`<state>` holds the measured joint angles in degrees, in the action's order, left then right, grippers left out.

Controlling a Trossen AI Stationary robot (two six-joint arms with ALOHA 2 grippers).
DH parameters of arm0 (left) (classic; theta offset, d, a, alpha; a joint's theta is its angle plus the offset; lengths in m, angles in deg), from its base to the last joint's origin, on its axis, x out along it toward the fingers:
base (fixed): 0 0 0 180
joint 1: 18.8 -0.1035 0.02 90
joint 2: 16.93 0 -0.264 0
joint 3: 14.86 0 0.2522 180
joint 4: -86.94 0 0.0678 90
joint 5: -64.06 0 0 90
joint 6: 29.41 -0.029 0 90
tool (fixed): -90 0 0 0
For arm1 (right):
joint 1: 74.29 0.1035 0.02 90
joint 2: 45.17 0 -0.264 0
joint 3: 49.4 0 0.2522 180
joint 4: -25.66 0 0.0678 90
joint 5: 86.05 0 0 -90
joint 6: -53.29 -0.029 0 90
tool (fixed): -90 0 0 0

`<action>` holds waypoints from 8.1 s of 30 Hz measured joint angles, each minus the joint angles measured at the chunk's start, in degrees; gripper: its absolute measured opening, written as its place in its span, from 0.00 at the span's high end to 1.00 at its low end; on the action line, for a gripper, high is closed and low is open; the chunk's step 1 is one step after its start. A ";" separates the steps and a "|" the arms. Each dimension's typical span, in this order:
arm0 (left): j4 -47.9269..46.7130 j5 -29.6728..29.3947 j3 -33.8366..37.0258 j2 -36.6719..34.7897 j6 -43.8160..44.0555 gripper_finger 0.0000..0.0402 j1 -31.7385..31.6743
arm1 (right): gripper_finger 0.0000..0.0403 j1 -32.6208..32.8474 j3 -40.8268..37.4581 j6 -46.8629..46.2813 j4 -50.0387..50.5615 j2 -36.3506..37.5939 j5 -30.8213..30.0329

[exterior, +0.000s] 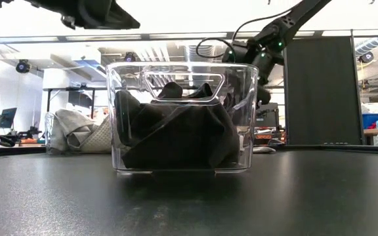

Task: Sort towels by color in basket
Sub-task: Put the gray towel into the top transparent bin

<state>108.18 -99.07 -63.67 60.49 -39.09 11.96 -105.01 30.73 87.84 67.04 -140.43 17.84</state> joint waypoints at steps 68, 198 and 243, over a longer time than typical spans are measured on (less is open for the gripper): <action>-2.86 20.66 -5.73 -7.83 -15.66 0.61 -9.61 | 0.98 -0.06 -4.68 -14.83 -22.22 31.60 -2.89; 14.39 30.54 8.51 -18.45 1.30 1.00 -23.69 | 0.42 11.06 -17.29 -34.00 -35.96 31.73 -7.98; 11.62 23.52 8.44 -18.32 0.72 1.00 -24.60 | 0.46 11.06 -17.29 -33.88 -35.47 31.65 -8.00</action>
<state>119.80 -75.55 -55.23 42.18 -38.38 -12.64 -93.95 13.44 53.96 31.56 -108.78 9.84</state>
